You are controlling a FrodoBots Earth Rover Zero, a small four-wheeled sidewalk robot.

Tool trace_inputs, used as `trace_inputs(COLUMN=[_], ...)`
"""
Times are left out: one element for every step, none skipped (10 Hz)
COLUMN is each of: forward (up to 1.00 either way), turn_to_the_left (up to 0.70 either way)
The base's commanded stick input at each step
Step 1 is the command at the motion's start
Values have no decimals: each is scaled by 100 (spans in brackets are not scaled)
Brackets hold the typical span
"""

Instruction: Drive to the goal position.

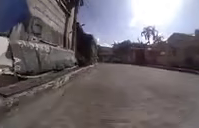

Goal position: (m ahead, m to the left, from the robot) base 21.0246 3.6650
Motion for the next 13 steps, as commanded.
trace_inputs(forward=[85, 85, 85, 85, 85, 85, 85, 85, 85, 85, 85, 85, 85], turn_to_the_left=[-34, -34, -23, -3, -3, -3, -3, -3, -3, -3, -3, -3, -3])
